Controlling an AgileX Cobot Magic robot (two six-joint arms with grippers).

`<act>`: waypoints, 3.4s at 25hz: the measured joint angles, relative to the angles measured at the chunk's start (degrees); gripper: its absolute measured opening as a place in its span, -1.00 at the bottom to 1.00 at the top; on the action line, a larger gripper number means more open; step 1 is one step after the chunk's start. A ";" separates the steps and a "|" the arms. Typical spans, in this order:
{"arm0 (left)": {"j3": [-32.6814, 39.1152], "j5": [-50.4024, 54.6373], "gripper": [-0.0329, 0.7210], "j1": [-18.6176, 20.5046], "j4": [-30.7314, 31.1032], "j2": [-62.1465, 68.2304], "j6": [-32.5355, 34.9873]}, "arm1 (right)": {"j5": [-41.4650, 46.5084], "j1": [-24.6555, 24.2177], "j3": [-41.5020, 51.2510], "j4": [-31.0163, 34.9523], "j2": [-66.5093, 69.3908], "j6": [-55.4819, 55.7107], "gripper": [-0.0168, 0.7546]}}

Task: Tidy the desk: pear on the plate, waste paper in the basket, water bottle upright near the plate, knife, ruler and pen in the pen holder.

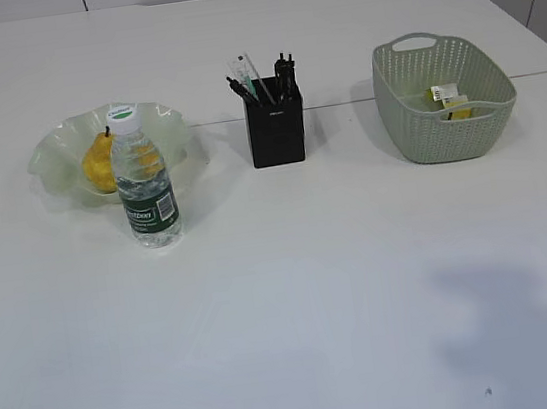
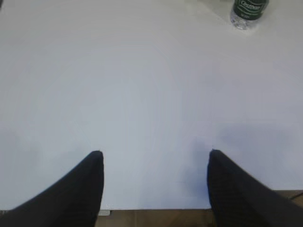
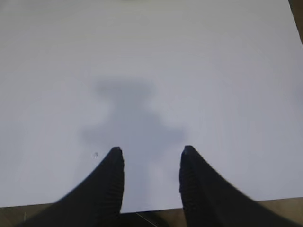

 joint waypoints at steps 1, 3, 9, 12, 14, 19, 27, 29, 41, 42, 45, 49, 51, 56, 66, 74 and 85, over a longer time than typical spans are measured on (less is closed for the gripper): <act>0.00 0.33 0.38 0.00 1.03 -1.21 0.00 | 0.70 0.00 0.69 -0.03 -1.96 0.13 -0.20; 0.00 0.35 0.38 0.00 2.28 -2.84 0.00 | 1.54 0.00 1.82 -0.25 -5.13 0.37 -0.20; 0.00 0.45 0.38 0.00 1.27 -4.84 0.00 | 2.02 0.00 4.22 -0.25 -13.70 1.60 -0.20; 0.00 0.45 0.37 0.00 0.40 -4.94 0.00 | 2.15 0.00 4.86 -0.03 -18.87 2.43 -0.20; 0.00 0.45 0.37 0.00 0.36 -4.94 0.00 | 2.15 0.00 5.21 0.30 -23.14 2.57 -0.20; 0.00 0.45 0.36 0.00 0.51 -5.64 0.00 | 2.51 0.00 7.99 0.21 -33.30 2.57 -0.20; 0.00 0.55 0.33 0.00 0.78 -11.69 0.00 | 2.87 0.00 13.09 0.07 -44.61 2.57 -0.20; 0.00 0.55 0.33 0.00 0.78 -13.36 0.00 | 2.87 0.00 14.26 0.07 -45.60 2.57 -0.20; 7.02 0.77 0.31 0.00 1.18 -14.61 0.00 | 2.87 0.00 22.70 -0.01 -45.71 0.52 -0.20; 7.10 0.77 0.31 0.00 1.18 -14.61 0.00 | 2.87 0.00 23.34 -0.01 -45.71 0.52 -0.20; 7.66 -0.37 0.30 0.00 1.18 -14.61 0.00 | 2.87 0.00 25.20 -0.15 -45.71 0.27 -0.20; 8.22 -3.57 0.30 0.00 1.22 -14.61 0.00 | 2.87 0.00 25.93 0.06 -45.71 0.27 -0.20; 8.99 -5.37 0.30 0.00 1.81 -14.61 0.00 | 2.87 0.00 25.90 0.19 -45.71 0.27 -0.20; 10.25 -8.00 0.30 0.00 2.48 -14.61 0.00 | 2.87 0.00 25.95 0.19 -45.71 0.27 -0.20; 10.28 -8.38 0.30 0.00 2.57 -14.61 0.00 | -0.21 0.00 25.03 -0.01 -45.71 -7.03 -0.20; 10.38 -8.51 0.30 0.00 2.57 -14.61 0.00 | -3.66 0.00 27.66 -0.25 -45.71 -7.61 -0.20; 10.38 -8.51 0.32 0.00 2.57 -14.61 0.00 | -3.86 0.00 27.66 -1.54 -45.71 -6.39 -0.12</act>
